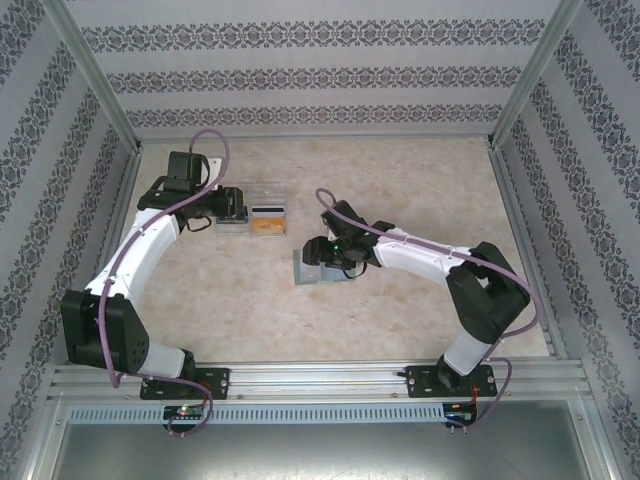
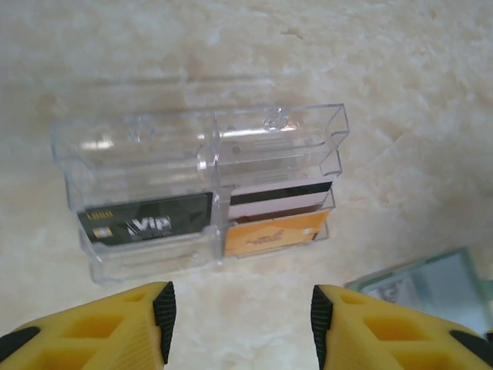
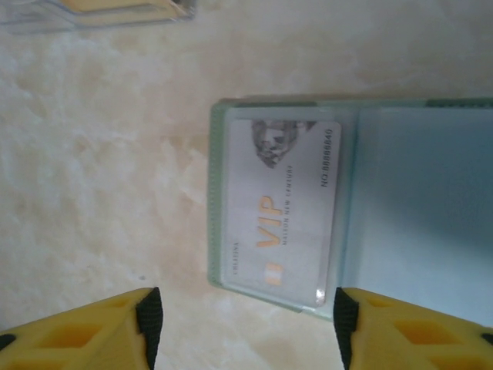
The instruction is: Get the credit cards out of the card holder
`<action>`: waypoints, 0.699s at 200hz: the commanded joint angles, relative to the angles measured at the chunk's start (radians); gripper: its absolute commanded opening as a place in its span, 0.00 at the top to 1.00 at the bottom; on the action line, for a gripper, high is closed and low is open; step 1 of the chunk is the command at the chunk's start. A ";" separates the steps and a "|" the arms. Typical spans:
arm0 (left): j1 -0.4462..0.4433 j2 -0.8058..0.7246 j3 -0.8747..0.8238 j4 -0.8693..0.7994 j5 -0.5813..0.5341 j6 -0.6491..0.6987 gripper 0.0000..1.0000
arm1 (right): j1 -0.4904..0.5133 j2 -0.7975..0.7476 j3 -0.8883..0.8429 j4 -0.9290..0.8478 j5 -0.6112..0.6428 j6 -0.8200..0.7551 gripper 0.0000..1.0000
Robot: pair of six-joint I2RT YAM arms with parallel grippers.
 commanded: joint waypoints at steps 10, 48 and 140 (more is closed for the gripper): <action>0.009 -0.010 -0.057 -0.057 0.050 -0.270 0.45 | -0.015 0.079 0.024 0.014 -0.016 -0.023 0.44; -0.005 0.011 -0.131 -0.005 0.148 -0.343 0.45 | -0.034 0.162 0.065 0.027 -0.067 -0.028 0.51; -0.120 0.064 -0.238 0.067 0.238 -0.452 0.44 | -0.013 0.146 -0.012 0.154 -0.153 0.106 0.61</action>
